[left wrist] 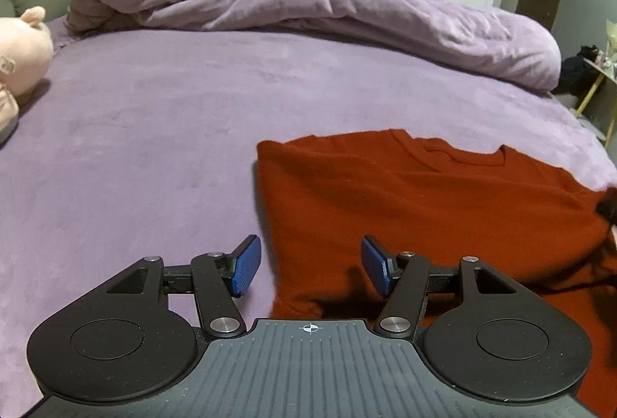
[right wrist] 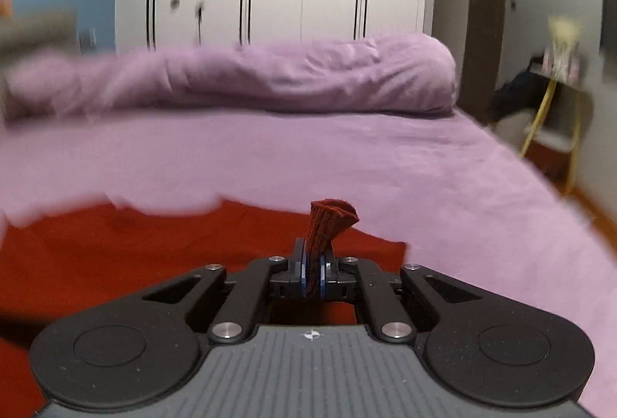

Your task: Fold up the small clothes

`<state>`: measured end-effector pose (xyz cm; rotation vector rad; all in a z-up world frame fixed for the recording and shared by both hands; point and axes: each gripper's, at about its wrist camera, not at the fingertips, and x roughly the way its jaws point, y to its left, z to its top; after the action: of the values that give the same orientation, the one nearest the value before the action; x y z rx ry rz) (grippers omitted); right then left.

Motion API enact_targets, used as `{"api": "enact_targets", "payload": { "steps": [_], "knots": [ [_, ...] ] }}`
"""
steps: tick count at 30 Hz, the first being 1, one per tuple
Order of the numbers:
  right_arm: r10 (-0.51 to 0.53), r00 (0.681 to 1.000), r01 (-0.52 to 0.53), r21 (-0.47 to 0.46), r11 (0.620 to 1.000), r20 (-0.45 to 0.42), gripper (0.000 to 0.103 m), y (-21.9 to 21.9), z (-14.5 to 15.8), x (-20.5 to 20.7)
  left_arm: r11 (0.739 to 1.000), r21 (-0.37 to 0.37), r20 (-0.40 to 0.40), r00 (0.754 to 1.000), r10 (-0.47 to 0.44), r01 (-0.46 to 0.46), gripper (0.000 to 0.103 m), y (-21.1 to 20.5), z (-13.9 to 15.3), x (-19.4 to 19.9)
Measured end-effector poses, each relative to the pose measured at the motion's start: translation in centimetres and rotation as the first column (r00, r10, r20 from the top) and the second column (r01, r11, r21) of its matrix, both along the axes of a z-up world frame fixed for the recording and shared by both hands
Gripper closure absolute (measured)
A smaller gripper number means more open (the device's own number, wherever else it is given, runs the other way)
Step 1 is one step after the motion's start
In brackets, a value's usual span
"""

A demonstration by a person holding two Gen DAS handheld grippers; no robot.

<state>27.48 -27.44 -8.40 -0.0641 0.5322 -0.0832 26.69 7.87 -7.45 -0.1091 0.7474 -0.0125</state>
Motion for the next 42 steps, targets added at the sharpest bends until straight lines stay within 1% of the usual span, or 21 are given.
{"api": "enact_targets", "payload": {
  "steps": [3, 4, 6, 8, 10, 12, 14, 15, 17, 21, 22, 24, 25, 27, 29, 30, 32, 35, 37, 40, 42],
  "knots": [
    [-0.027, 0.991, 0.014, -0.102, 0.995, -0.129, 0.092, 0.3, -2.6, 1.3, 0.999, 0.032, -0.016, 1.0, 0.006, -0.005, 0.04, -0.1, -0.2, 0.6],
    [-0.049, 0.99, 0.032, -0.121, 0.992, -0.135, 0.085, 0.6, -2.8, 1.3, 1.0, 0.029, -0.001, 1.0, 0.006, -0.006, 0.04, 0.0, -0.1, 0.5],
    [-0.129, 0.988, 0.117, -0.134, 0.984, -0.085, 0.077, 0.9, -1.8, 0.7, 1.0, 0.012, 0.018, 1.0, -0.005, 0.005, 0.04, -0.1, 0.2, 0.9],
    [-0.159, 0.987, 0.158, -0.073, 0.985, -0.003, 0.077, 1.7, -0.4, -0.3, 1.0, 0.0, 0.026, 0.999, -0.025, 0.025, 0.04, -1.0, 0.3, 1.7],
    [-0.08, 0.996, 0.08, 0.003, 0.997, 0.036, 0.077, 3.4, 0.4, -0.6, 0.997, -0.017, 0.04, 0.997, -0.069, 0.07, 0.04, -2.4, 0.0, 2.8],
    [0.134, 0.99, -0.136, 0.065, 0.989, 0.03, 0.077, 6.2, 0.3, -0.3, 0.994, -0.009, 0.043, 0.993, -0.106, 0.106, 0.041, -3.7, -0.8, 4.0],
    [0.304, 0.953, -0.303, 0.034, 0.952, 0.001, 0.077, 8.8, -1.0, 0.2, 0.992, 0.05, 0.008, 0.993, -0.116, 0.115, 0.042, -4.9, -2.2, 5.7],
    [0.342, 0.939, -0.342, -0.024, 0.939, -0.027, 0.077, 9.9, -2.0, 0.6, 0.99, 0.09, -0.013, 0.995, -0.103, 0.104, 0.042, -5.2, -2.9, 6.6],
    [0.298, 0.951, -0.307, -0.14, 0.941, -0.086, 0.078, 9.9, -3.9, 1.5, 0.986, 0.127, 0.024, 0.994, -0.109, 0.105, 0.039, -5.3, -3.3, 7.2],
    [0.08, 0.997, -0.082, -0.178, 0.981, -0.015, 0.077, 3.6, -4.1, 3.0, 0.971, 0.233, 0.061, 0.996, -0.065, 0.049, 0.018, -5.2, -4.1, 9.0],
    [0.025, 1.0, -0.027, -0.19, 0.981, -0.012, 0.063, 1.9, -4.2, 3.3, 0.972, 0.235, 0.062, 0.997, -0.041, 0.026, 0.013, -5.0, -4.4, 9.5],
    [0.0, 1.0, -0.002, -0.089, 0.996, -0.019, 0.045, -1.2, -4.1, 3.7, 0.977, 0.211, 0.057, 0.998, -0.009, -0.003, 0.009, -4.4, -4.6, 9.9],
    [-0.009, 1.0, 0.007, -0.054, 0.999, -0.028, 0.043, -1.9, -4.1, 3.9, 0.981, 0.195, 0.047, 0.999, 0.006, -0.015, 0.01, -4.1, -4.4, 10.0],
    [-0.016, 0.999, 0.015, -0.033, 0.999, -0.037, 0.044, -2.0, -3.9, 4.1, 0.986, 0.166, 0.025, 0.999, 0.022, -0.026, 0.015, -4.0, -3.6, 9.1],
    [-0.008, 1.0, 0.008, -0.003, 1.0, -0.024, 0.056, -1.0, -2.9, 2.9, 0.991, 0.134, 0.015, 1.0, 0.004, -0.006, 0.017, -3.8, -2.9, 7.2],
    [0.029, 0.999, -0.028, 0.029, 0.999, -0.014, 0.063, -0.5, -2.4, 1.7, 0.992, 0.124, 0.018, 1.0, -0.012, 0.01, 0.017, -3.7, -2.7, 6.2],
    [0.1, 0.995, -0.1, 0.05, 0.994, 0.004, 0.064, 0.7, -1.9, -0.6, 0.994, 0.109, 0.031, 0.999, -0.028, 0.024, 0.017, -3.5, -2.9, 4.2],
    [0.188, 0.98, -0.19, -0.024, 0.982, -0.064, 0.074, 1.5, -3.0, -2.3, 0.996, 0.085, 0.017, 1.0, -0.005, 0.003, 0.014, -3.0, -3.5, 3.4],
    [0.172, 0.981, -0.18, -0.089, 0.98, -0.091, 0.076, 1.4, -4.1, -2.8, 0.998, 0.06, -0.001, 1.0, 0.018, -0.018, 0.011, -2.3, -3.7, 4.0],
    [0.089, 0.993, -0.094, -0.079, 0.992, -0.073, 0.079, -0.2, -4.0, -2.1, 0.996, 0.076, -0.008, 0.999, 0.042, -0.042, 0.008, -1.8, -4.0, 4.4],
    [0.032, 0.997, -0.038, -0.072, 0.997, -0.076, 0.079, -0.9, -4.2, -2.1, 0.992, 0.12, 0.007, 0.999, 0.033, -0.034, 0.008, -1.9, -4.0, 4.0]
  ]
}}
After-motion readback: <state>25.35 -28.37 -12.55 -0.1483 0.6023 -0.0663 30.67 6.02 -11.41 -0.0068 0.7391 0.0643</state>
